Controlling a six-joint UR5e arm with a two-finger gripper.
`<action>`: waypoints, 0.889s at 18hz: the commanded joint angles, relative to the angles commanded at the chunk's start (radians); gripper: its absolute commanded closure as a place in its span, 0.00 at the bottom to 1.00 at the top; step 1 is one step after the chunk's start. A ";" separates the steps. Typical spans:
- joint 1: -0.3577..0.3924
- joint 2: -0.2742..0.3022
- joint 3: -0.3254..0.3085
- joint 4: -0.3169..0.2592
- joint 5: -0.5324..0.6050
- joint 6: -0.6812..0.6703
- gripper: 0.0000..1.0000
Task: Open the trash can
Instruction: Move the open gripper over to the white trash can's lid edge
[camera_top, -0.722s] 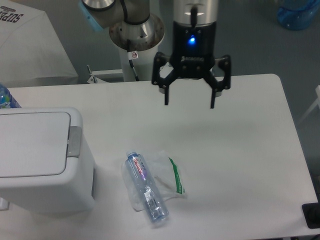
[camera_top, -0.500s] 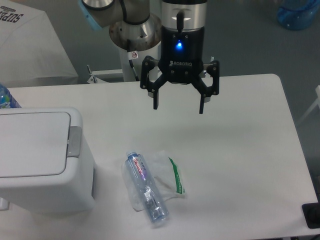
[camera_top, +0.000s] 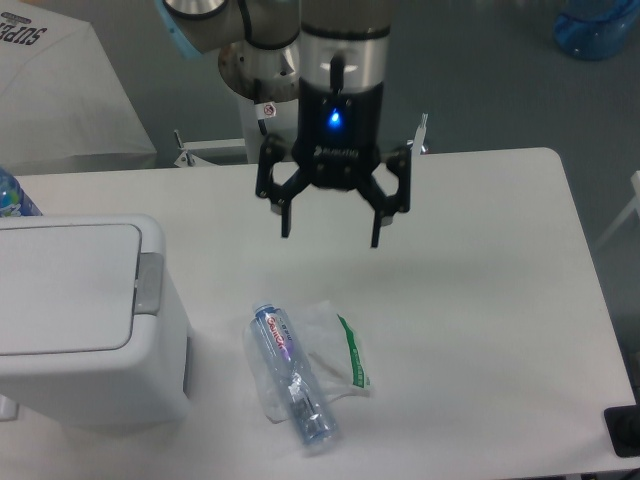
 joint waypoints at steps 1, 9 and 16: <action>-0.021 -0.011 0.002 0.032 0.000 -0.041 0.00; -0.078 -0.051 -0.018 0.117 -0.026 -0.267 0.00; -0.115 -0.022 -0.067 0.115 -0.029 -0.307 0.00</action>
